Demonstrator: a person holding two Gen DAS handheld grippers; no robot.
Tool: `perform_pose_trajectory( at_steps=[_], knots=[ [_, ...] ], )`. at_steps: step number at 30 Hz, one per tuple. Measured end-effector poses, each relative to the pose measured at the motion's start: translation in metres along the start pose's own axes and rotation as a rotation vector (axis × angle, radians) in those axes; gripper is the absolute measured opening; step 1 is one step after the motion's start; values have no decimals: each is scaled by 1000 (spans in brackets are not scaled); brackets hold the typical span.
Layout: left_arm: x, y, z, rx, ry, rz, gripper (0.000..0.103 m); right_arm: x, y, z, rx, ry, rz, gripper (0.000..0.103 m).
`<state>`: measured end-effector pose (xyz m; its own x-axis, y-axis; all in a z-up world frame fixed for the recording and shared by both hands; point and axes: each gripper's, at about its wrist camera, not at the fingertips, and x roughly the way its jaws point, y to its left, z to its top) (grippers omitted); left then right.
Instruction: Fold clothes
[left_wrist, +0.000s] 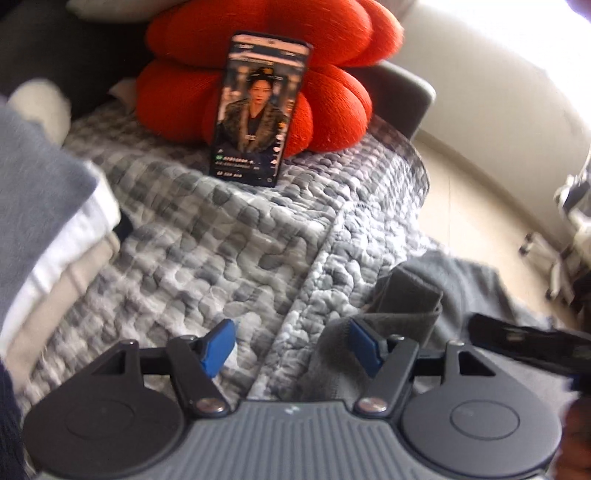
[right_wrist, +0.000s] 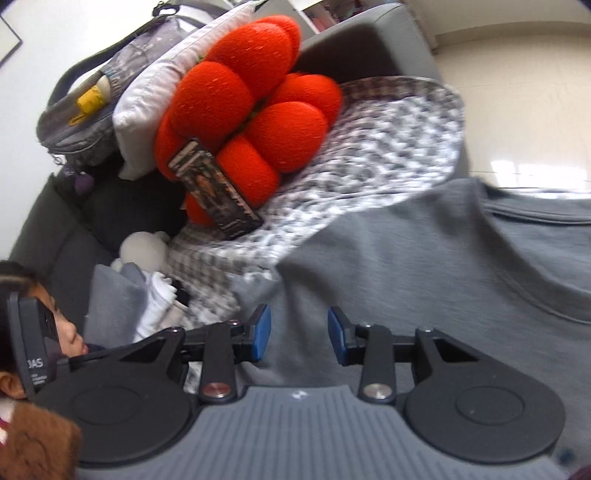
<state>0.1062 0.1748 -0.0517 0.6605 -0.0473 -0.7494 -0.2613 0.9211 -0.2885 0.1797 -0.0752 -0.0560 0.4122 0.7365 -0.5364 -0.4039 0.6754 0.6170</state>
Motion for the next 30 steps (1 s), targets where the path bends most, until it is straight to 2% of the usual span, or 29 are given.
perform_pose_trajectory(
  at_steps=[4,8,14,18,21,24,26,30],
  knots=[
    [-8,9,0,-82,1,-75,64,18,9,2,-27,8,32,38],
    [-8,-1,-4,-44,-34,-79,61,20,8,1,-34,-3,34,38],
    [3,-13,-11,17,-5,-43,47,16,-6,-1,14,-8,89,38],
    [4,-17,-14,35,-13,-47,26,18,-8,-2,28,2,98,38],
    [-1,-19,-15,48,-30,-52,4,18,-8,-3,31,1,94,38],
    [-10,-19,-15,60,-54,-45,2,15,-9,-4,34,-18,101,38],
    [-17,-18,-15,75,-62,-21,1,14,-9,-5,35,-30,109,38],
    [-29,-17,-17,121,-96,102,0,17,-7,-5,39,-23,135,38]
  ],
)
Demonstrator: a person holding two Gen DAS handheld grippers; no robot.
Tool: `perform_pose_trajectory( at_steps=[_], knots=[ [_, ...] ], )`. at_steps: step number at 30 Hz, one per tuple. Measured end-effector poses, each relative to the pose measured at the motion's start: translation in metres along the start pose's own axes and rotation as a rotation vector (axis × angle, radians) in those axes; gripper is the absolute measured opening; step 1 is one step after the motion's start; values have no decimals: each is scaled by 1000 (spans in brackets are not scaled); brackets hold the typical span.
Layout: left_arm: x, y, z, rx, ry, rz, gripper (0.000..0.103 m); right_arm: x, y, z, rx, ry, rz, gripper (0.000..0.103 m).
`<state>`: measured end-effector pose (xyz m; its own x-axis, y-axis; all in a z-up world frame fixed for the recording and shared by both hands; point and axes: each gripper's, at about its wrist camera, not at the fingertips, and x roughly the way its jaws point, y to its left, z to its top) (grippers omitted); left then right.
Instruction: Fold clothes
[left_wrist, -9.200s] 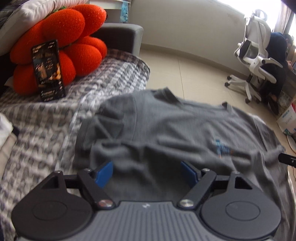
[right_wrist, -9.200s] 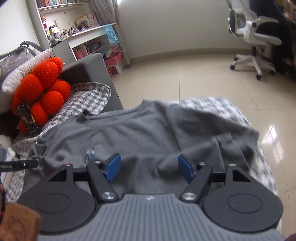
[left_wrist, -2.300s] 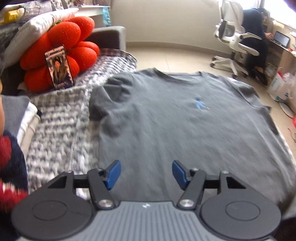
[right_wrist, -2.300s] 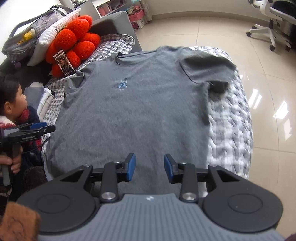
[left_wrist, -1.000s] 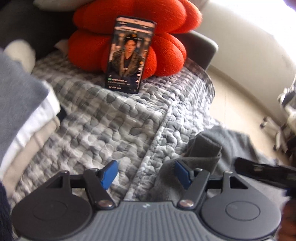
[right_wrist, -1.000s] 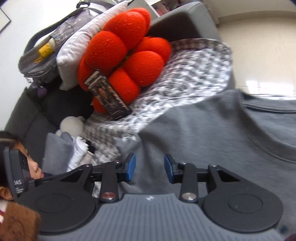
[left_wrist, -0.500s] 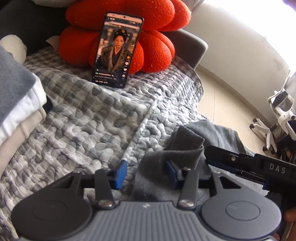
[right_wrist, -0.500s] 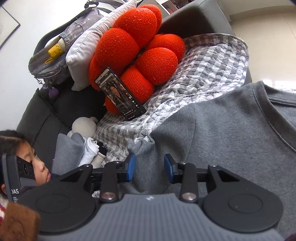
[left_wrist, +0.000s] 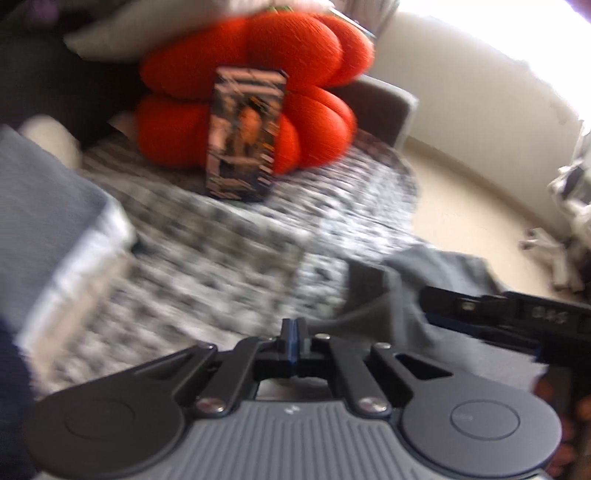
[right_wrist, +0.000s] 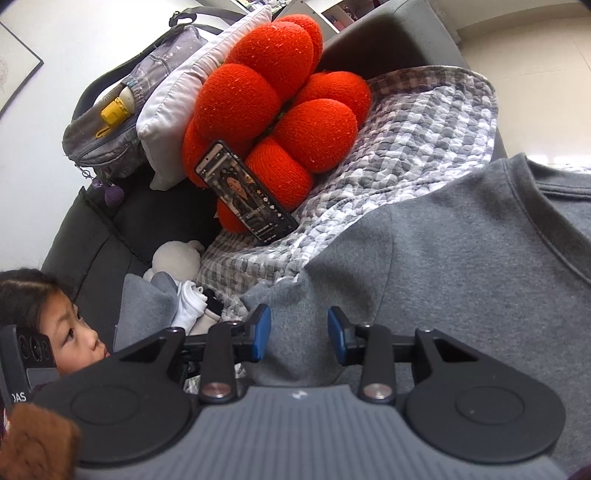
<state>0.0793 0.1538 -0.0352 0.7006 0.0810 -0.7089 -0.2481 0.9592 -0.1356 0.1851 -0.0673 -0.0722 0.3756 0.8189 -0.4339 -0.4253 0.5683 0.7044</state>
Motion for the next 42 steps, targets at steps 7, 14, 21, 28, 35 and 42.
perform_pose_trajectory(
  at_steps=[7,14,21,28,35,42],
  knots=[
    [4,13,12,-60,-60,-120,34,6,4,-4,-27,23,-21,38],
    [34,16,17,-58,-139,-249,76,-2,-6,0,3,-4,-24,38],
    [48,32,19,-9,-98,-328,80,-4,-15,2,28,-7,-2,38],
    [58,11,27,208,-127,-373,81,-3,-24,2,57,4,23,38],
    [77,33,23,214,-98,-418,75,-3,-30,3,72,5,48,38],
    [84,52,21,140,-101,-565,67,-1,-36,2,69,1,51,34]
  ],
)
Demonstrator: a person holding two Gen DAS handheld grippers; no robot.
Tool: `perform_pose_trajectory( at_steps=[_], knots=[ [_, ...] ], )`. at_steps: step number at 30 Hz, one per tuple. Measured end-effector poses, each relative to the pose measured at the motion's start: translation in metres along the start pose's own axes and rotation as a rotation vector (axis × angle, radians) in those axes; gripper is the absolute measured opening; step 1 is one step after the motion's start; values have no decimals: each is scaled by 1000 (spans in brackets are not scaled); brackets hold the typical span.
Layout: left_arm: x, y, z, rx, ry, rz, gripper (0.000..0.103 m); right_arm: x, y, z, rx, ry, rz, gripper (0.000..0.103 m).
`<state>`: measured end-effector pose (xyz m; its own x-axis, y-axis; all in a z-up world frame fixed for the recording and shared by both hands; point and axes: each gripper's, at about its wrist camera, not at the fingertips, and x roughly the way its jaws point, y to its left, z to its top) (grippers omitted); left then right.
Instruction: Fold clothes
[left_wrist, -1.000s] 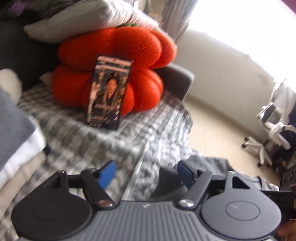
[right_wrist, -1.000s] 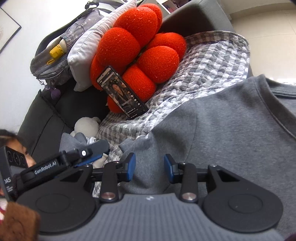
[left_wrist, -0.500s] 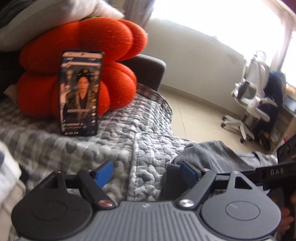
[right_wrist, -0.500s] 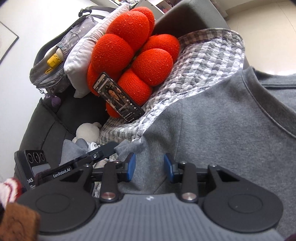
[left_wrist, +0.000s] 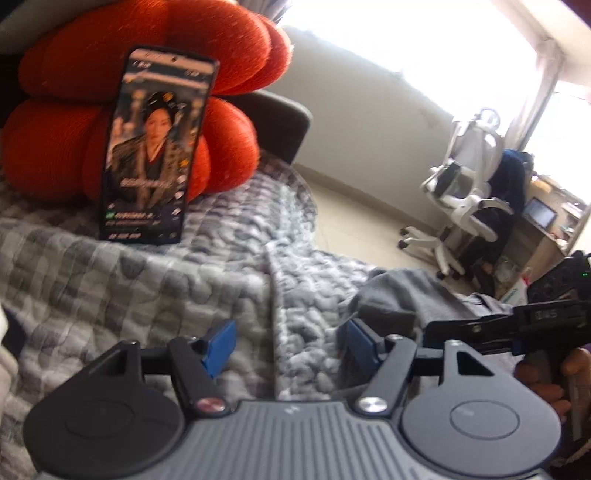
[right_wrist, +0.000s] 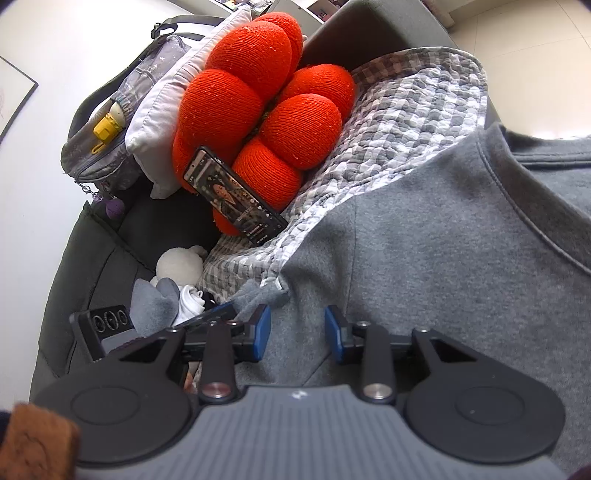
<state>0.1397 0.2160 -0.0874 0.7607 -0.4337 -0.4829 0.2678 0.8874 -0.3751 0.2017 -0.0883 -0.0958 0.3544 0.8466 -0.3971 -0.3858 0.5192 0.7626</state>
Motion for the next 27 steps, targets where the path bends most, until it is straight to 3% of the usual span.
perform_pose_trajectory(
  at_steps=[2,6,10,14,17,19,23,27],
  knots=[
    [0,-5,4,35,-16,-34,67,1,-4,-1,-10,-5,2,32],
    [7,-9,11,107,15,-121,64,3,-8,-5,-42,-28,-13,17],
    [17,-5,21,197,103,-228,63,3,-10,-6,-43,-42,-7,17],
    [27,3,25,201,127,-350,63,3,-10,-6,-44,-49,-2,17],
    [40,5,20,144,156,-430,45,3,-10,-7,-45,-53,0,17],
    [44,4,16,98,172,-422,14,3,-10,-7,-43,-55,2,17],
    [27,5,16,19,113,-338,8,2,-7,-6,-42,-64,-9,17],
    [5,20,27,-107,86,-184,2,-2,5,-5,-70,-84,-52,33]
  ],
)
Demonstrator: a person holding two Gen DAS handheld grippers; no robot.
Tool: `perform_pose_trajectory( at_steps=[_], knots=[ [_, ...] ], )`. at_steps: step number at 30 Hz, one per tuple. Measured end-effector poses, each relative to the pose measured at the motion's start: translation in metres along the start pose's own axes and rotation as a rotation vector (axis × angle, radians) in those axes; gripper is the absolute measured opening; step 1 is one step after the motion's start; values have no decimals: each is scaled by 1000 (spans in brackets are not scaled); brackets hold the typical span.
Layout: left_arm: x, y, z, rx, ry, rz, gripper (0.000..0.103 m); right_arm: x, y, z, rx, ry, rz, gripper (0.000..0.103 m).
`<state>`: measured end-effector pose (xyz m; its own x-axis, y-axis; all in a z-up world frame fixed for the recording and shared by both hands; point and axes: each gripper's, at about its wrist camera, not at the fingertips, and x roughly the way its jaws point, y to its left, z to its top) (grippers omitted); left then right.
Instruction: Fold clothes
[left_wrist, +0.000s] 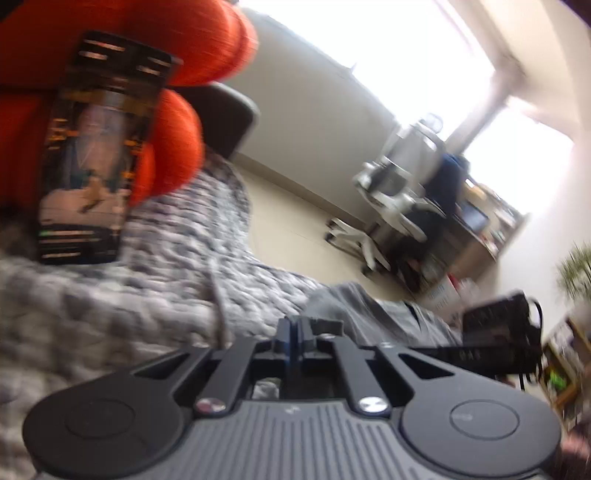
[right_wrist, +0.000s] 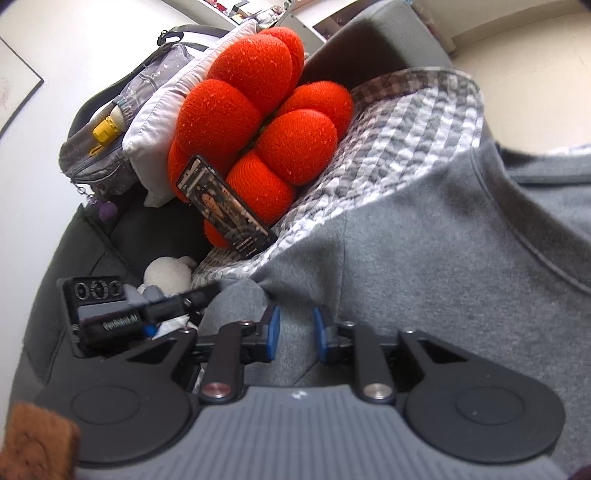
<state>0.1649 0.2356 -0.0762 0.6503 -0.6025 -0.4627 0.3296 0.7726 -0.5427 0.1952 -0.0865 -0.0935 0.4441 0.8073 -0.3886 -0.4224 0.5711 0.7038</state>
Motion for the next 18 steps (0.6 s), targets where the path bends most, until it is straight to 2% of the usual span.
perform_pose_trajectory(
  at_steps=[1,3,6,10,11,12,14,15,16,18],
  knots=[
    [-5,3,3,-36,-4,45,2,-2,5,2,-24,-10,-19,42],
    [-12,10,5,-81,2,113,2,-5,16,8,-96,-33,-80,49],
    [-16,19,5,-101,40,166,2,-8,25,20,-214,-77,-250,61],
    [-23,16,6,-25,59,245,4,-5,9,36,-267,-107,-425,61],
    [-24,15,5,-7,60,244,4,-4,4,40,-280,-114,-469,61],
    [-26,17,5,-11,61,221,11,-2,-1,44,-286,-117,-499,61],
    [-26,18,5,-15,53,180,32,3,-15,51,-273,-108,-513,61],
    [-25,18,4,-13,44,165,49,5,-22,53,-270,-102,-524,61],
    [-23,16,4,1,33,168,53,7,-27,55,-269,-99,-532,61],
    [-18,17,2,0,28,166,51,10,-33,56,-278,-100,-537,61]
  ],
)
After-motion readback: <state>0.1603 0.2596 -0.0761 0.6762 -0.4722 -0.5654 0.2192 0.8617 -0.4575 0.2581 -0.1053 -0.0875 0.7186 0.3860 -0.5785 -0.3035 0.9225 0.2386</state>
